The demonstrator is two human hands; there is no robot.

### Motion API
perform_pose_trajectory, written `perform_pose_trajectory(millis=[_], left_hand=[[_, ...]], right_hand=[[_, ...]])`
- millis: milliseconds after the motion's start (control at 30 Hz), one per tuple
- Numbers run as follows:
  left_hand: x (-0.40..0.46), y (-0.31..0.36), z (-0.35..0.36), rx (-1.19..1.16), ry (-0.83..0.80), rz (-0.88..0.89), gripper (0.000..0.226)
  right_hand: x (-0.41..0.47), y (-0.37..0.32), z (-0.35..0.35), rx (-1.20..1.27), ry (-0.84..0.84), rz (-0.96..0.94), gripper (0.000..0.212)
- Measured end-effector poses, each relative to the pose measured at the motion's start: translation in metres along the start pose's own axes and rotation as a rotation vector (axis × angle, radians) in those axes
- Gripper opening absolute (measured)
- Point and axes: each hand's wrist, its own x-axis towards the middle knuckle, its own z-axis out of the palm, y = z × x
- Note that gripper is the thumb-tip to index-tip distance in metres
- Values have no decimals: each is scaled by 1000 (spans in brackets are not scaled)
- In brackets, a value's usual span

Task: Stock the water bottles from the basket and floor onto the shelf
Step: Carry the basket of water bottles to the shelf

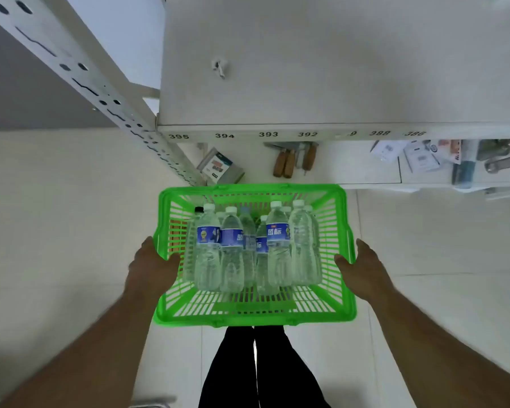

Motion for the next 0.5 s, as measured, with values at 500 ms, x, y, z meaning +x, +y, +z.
perform_pose_trajectory(millis=[500], left_hand=[[44,-16,21,-208,-34,-155,22]], right_hand=[[53,9,27,486,42,267,27]])
